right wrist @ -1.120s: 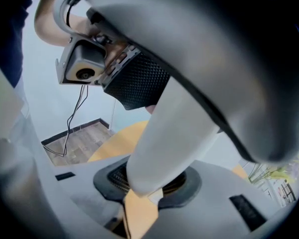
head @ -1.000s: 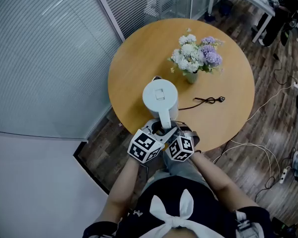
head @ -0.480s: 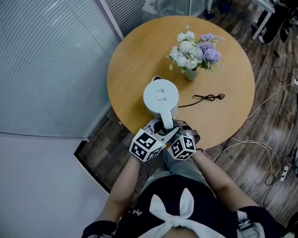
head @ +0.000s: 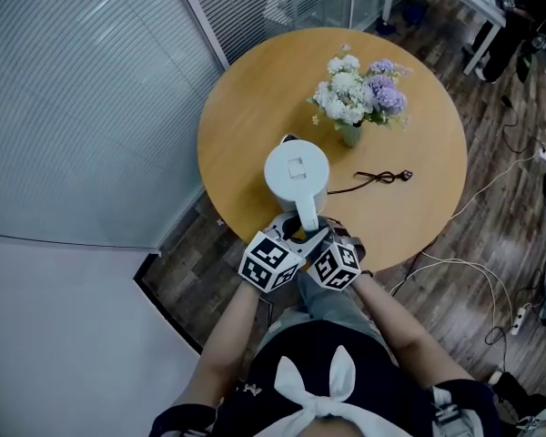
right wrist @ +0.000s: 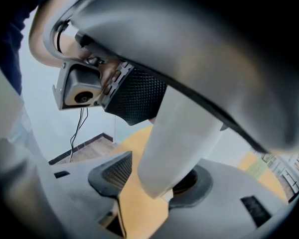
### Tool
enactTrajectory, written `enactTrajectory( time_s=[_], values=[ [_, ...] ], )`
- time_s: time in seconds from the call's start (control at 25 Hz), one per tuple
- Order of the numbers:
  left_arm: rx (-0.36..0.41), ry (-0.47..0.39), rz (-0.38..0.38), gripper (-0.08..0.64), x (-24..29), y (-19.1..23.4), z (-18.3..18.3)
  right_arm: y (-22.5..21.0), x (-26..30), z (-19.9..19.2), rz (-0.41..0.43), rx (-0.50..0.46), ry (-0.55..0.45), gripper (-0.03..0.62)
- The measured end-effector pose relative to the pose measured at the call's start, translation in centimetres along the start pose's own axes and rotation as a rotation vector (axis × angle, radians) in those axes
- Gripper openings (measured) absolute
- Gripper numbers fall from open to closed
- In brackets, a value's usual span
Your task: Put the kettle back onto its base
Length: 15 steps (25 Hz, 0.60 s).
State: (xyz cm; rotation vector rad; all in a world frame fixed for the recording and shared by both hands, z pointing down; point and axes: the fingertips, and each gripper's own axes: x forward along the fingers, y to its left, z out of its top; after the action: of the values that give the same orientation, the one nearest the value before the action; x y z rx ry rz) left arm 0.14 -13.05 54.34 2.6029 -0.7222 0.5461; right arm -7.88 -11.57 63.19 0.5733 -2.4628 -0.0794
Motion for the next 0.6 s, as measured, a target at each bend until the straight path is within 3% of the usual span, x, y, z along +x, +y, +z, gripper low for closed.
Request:
enactTrajectory(
  time_s=[0.6],
  values=[
    [-0.052, -0.034, 0.086, 0.216, -2.5, 0.9, -1.3, -1.8, -4.0, 0.3, -0.051, 0.237, -0.034, 0.239]
  ],
)
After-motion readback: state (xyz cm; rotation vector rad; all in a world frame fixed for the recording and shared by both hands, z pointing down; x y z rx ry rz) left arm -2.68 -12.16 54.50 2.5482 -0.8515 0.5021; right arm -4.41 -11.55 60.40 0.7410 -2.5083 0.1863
